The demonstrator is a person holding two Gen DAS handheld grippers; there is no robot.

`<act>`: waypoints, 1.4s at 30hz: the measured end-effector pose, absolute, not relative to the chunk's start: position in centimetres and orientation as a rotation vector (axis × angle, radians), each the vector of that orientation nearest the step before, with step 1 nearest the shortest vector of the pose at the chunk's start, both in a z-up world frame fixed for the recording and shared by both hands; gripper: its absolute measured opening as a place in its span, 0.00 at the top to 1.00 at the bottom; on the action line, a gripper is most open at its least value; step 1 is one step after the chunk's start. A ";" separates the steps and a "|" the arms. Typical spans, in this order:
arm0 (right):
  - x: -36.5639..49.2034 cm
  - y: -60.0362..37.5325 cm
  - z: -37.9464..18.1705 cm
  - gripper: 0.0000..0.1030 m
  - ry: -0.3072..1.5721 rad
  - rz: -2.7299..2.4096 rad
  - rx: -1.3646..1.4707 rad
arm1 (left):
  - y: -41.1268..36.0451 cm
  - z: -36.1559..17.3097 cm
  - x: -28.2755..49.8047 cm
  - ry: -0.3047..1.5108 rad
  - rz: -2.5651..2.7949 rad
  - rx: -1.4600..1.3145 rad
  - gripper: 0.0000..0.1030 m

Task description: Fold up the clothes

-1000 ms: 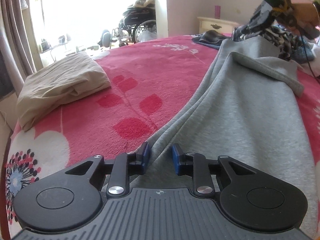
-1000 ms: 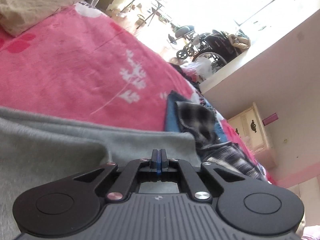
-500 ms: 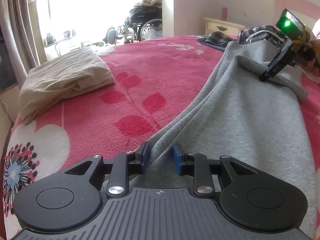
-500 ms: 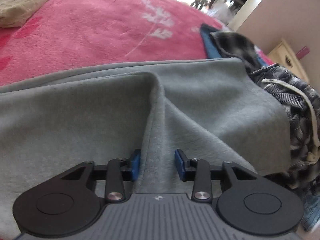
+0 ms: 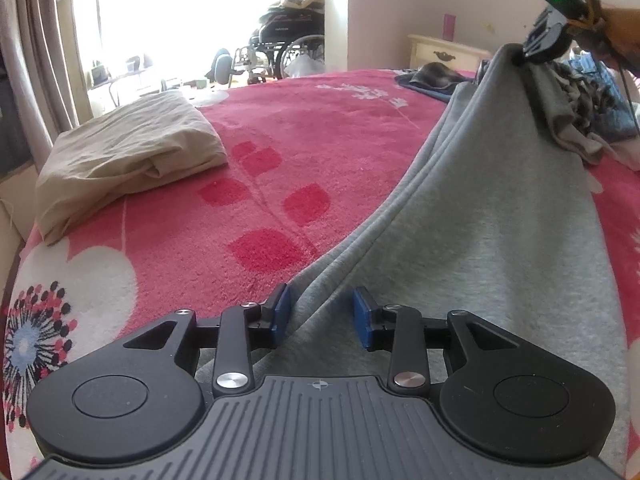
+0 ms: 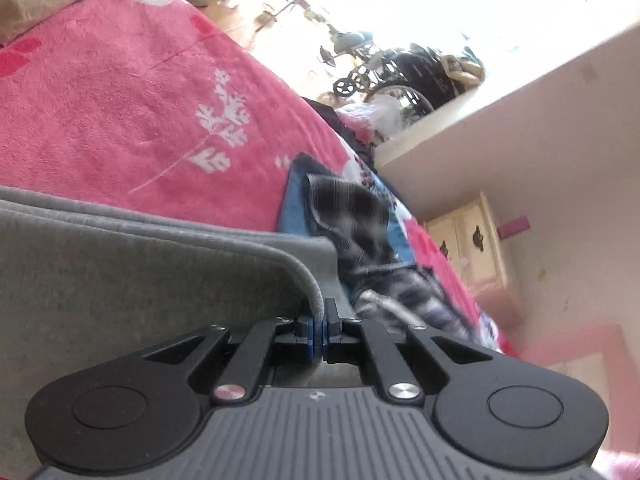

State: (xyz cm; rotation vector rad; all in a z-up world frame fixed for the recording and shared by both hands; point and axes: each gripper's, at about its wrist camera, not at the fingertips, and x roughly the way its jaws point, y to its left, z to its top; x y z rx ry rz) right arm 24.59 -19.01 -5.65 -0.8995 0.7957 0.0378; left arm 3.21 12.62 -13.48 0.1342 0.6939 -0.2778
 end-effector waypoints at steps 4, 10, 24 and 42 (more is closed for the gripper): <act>26.1 -18.0 -5.9 0.96 0.799 0.062 -0.958 | 12.6 -13.5 3.2 0.691 -0.265 0.135 0.67; 27.7 -17.3 -6.5 0.96 0.815 0.068 -0.965 | 12.8 -13.4 3.2 0.688 -0.255 0.142 0.67; 30.7 -17.0 -9.7 0.96 0.874 0.081 -0.910 | 12.6 -13.8 3.1 0.674 -0.210 0.189 0.66; 35.0 -20.9 -13.5 0.51 1.047 0.122 -0.605 | 12.7 -13.9 3.4 0.697 -0.153 0.189 0.58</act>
